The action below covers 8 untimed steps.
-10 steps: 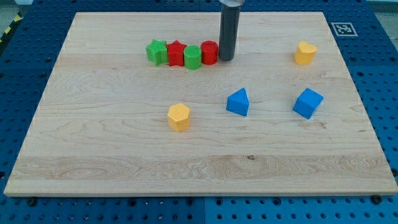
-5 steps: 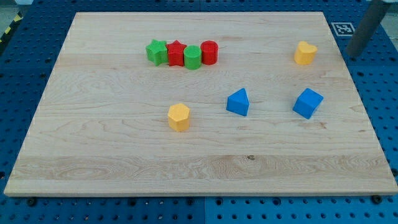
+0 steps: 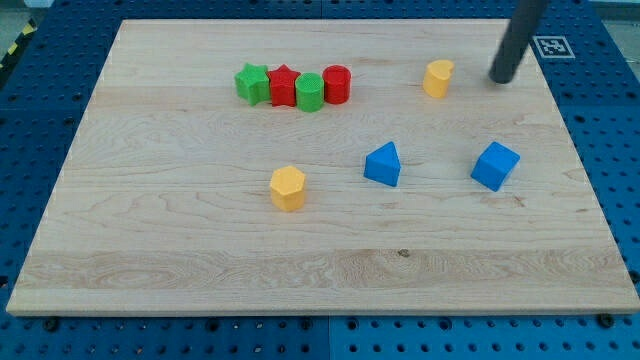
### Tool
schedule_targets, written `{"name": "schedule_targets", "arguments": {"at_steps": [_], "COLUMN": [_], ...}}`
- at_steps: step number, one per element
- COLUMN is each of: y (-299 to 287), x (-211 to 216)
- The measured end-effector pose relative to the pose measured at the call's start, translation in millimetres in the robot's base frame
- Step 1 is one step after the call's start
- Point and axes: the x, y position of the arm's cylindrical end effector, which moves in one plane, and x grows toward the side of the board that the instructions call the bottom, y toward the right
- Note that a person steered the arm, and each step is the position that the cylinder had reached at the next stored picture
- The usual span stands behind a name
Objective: Move the red circle and the yellow heart to form a line with stars and the green circle
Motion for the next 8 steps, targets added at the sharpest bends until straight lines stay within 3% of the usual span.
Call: {"name": "schedule_targets", "arguments": {"at_steps": [1, 2, 4, 8], "y": [-74.8, -101.1, -63.7, -109.0], "x": [27.7, 30.3, -15.6, -27.2]}}
